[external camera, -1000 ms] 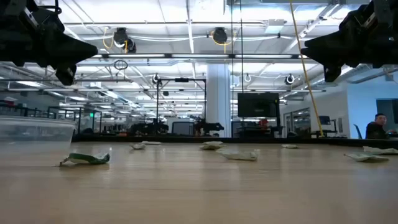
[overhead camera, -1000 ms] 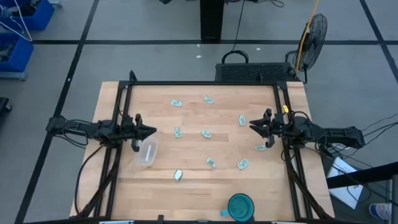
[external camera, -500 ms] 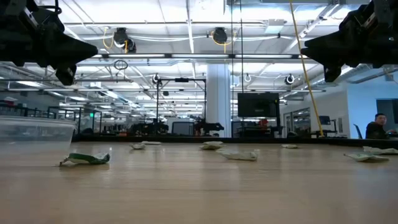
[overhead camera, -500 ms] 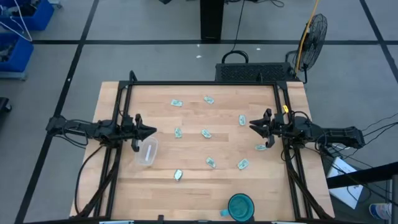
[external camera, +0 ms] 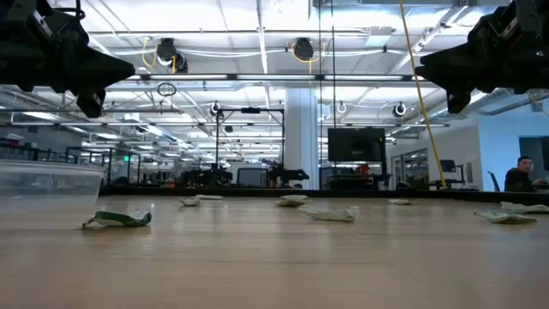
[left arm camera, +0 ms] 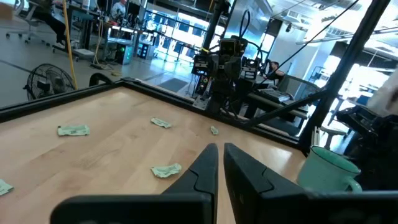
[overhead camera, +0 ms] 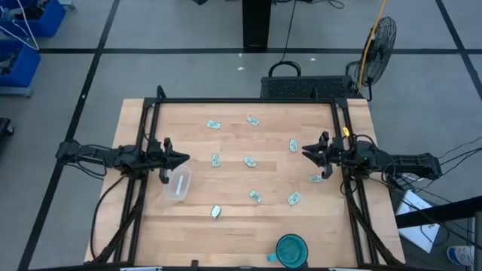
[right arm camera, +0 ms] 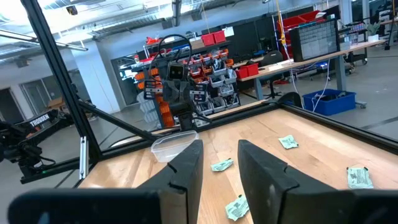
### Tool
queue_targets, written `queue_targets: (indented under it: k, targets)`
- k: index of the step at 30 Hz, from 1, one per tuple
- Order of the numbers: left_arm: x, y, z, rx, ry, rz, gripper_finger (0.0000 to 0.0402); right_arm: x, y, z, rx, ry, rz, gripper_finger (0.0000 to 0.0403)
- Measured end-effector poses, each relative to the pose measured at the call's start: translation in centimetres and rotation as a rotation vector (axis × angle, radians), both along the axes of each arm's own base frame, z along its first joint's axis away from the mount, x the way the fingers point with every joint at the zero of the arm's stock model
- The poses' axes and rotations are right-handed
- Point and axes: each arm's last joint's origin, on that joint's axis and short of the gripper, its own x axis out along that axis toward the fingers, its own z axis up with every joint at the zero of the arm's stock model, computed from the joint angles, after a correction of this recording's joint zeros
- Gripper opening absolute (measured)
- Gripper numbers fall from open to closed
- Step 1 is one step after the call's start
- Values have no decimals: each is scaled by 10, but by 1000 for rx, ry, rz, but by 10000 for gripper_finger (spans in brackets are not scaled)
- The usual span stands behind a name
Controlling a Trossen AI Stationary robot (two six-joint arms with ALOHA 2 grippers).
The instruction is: Pick and place Stevia / Truvia into bins
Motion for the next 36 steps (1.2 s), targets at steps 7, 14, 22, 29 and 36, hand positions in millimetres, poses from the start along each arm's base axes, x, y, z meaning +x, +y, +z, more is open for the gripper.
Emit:
queue_targets:
  k: [7,14,22,29,36]
  targets:
    - [0,0,0,0,0,0,31,0,0,0,0,0,0,93]
    - [0,0,0,0,0,1,31,0,0,0,0,0,0,93]
    - [0,0,0,0,0,0,31,0,0,0,0,0,0,93]
    - [0,0,0,0,0,0,31,-1,0,4,62,-54,6,93]
    - [0,2,2,-37,-21,77,31,-5,0,22,53,-246,11,93]
